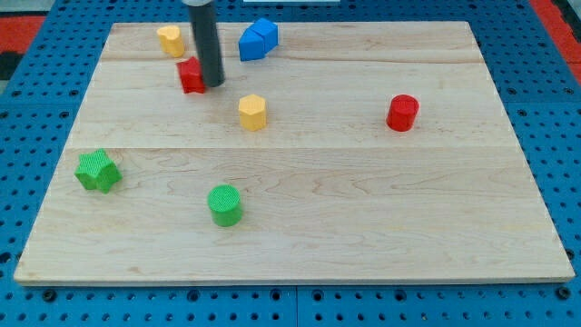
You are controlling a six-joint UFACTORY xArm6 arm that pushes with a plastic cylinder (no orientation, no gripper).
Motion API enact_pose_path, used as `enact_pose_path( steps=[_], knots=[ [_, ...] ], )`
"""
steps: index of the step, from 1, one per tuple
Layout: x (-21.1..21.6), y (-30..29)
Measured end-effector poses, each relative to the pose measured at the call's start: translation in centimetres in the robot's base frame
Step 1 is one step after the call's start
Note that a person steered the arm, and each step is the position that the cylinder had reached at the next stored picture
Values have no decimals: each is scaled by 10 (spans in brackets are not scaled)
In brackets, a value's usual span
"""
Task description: Point at the red circle
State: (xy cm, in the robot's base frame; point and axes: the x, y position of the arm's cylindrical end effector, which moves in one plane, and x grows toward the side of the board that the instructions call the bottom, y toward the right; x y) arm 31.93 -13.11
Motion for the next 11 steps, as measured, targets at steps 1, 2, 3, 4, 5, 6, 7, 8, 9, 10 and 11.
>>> enact_pose_path(
  steps=[1,2,3,4,5,6,7,8,9,10,11],
  knots=[
    [0,-47],
    [0,-66],
    [21,45],
    [19,162],
    [2,271],
    [13,339],
    [25,354],
    [34,339],
    [45,320],
    [71,320],
    [84,303]
  ],
)
